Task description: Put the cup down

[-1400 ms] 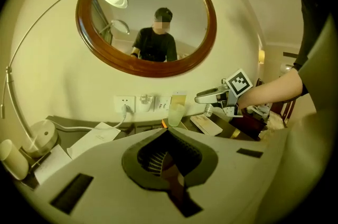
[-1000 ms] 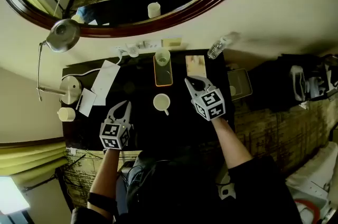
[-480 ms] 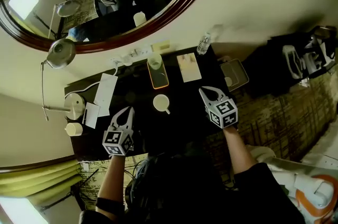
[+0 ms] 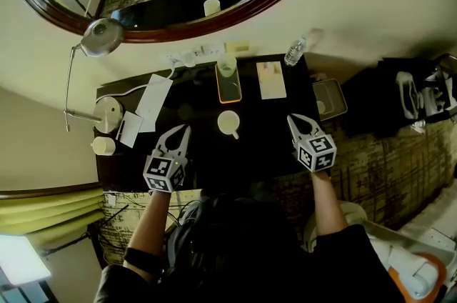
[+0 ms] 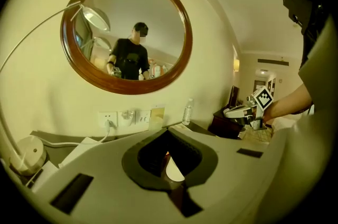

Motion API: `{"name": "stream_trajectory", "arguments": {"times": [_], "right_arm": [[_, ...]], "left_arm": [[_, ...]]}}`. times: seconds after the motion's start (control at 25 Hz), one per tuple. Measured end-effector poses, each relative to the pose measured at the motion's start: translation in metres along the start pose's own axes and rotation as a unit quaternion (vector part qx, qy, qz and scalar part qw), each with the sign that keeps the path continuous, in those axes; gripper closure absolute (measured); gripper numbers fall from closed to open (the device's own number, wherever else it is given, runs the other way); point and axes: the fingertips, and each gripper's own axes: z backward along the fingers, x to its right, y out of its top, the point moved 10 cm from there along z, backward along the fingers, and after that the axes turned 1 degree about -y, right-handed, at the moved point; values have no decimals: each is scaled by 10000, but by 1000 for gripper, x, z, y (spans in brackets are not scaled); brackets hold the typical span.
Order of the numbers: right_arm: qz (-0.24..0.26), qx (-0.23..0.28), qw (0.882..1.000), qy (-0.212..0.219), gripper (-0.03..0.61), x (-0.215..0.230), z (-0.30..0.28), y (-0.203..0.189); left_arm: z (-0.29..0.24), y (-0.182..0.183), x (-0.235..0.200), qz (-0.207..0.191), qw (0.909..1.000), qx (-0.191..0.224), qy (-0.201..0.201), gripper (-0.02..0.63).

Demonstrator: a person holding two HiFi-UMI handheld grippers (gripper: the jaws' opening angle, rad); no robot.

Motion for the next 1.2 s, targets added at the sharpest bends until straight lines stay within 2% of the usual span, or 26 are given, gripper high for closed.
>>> {"name": "stream_trajectory", "arguments": {"times": [0.16, 0.2, 0.32, 0.48, 0.64, 0.72, 1.04, 1.2], "right_arm": [[25, -38, 10000, 78, 578, 0, 2, -3], [32, -39, 10000, 82, 578, 1, 3, -3], [61, -28, 9999, 77, 578, 4, 6, -4], [79, -37, 9999, 76, 577, 7, 10, -5], [86, -24, 9999, 64, 578, 8, 14, -3], [73, -45, 9999, 88, 578, 6, 16, -6], [-49, -96, 9999, 62, 577, 0, 24, -19], [-138, -148, 9998, 34, 577, -2, 26, -28]], "left_arm": [[2, -2, 2, 84, 9999, 5, 77, 612], [2, -2, 3, 81, 9999, 1, 77, 591], [1, -2, 5, 59, 10000, 3, 34, 580], [-2, -3, 8, 34, 9999, -41, -86, 490], [-6, -10, 7, -27, 9999, -135, -34, 470], [-10, -13, 6, -30, 9997, -227, -84, 418], [-30, -20, 21, -305, 9933, -813, -760, 248], [-44, -15, 29, -892, 9812, -1248, -1169, 163]]}}
